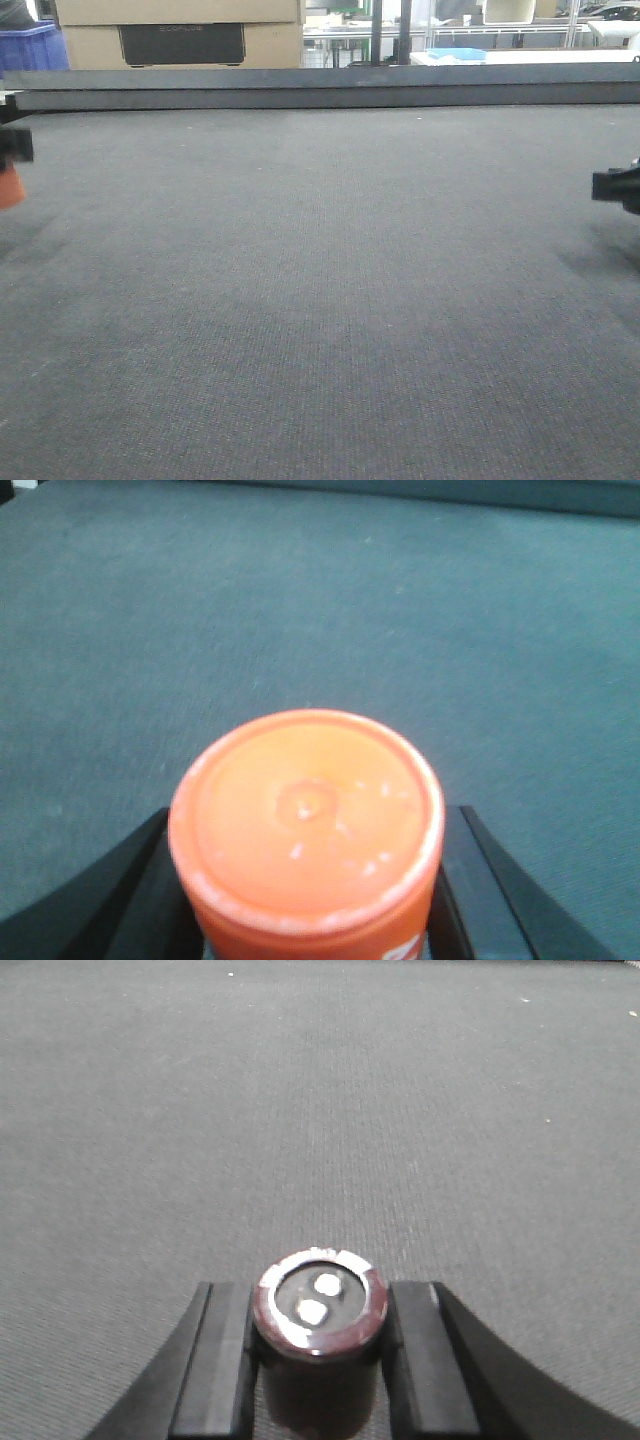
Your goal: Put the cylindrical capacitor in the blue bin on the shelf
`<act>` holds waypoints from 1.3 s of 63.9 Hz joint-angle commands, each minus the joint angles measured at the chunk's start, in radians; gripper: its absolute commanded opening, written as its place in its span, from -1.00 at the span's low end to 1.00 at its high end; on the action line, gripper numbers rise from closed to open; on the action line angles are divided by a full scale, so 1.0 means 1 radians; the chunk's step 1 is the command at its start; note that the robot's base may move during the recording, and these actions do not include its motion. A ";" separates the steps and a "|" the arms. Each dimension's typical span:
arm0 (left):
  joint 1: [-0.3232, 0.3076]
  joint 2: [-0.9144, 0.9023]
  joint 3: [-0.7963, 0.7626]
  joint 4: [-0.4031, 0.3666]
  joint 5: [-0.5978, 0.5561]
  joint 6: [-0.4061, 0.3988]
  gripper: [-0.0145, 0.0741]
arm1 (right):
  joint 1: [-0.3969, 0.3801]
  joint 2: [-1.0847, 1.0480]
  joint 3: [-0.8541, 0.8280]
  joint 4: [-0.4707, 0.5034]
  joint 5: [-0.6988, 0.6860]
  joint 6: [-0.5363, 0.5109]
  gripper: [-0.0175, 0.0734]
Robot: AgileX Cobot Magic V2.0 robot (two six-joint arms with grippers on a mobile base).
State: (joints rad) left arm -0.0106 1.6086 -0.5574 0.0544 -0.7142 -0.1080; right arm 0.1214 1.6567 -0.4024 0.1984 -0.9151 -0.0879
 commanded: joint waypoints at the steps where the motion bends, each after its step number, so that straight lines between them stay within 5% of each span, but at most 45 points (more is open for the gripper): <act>1: -0.010 -0.123 -0.037 0.033 0.165 -0.009 -0.92 | 0.002 -0.108 -0.010 -0.008 0.072 0.001 -0.97; 19: -0.012 -0.453 -0.314 0.046 0.789 -0.009 -0.92 | 0.002 -0.512 -0.286 -0.025 0.885 0.001 -0.97; 44: -0.012 -0.556 -0.636 0.046 1.365 0.002 -0.92 | 0.002 -0.671 -0.751 -0.042 1.512 0.001 -0.97; 71: -0.012 -0.747 -0.659 0.046 1.623 0.029 -0.92 | 0.002 -0.752 -0.784 -0.042 1.724 0.001 -0.97; 83: -0.012 -0.774 -0.659 0.046 1.641 0.029 -0.92 | 0.002 -0.793 -0.784 -0.042 1.738 0.001 -0.97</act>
State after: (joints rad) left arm -0.0173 0.8424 -1.2093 0.0973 0.9334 -0.0818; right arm 0.1214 0.8825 -1.1768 0.1662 0.8347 -0.0858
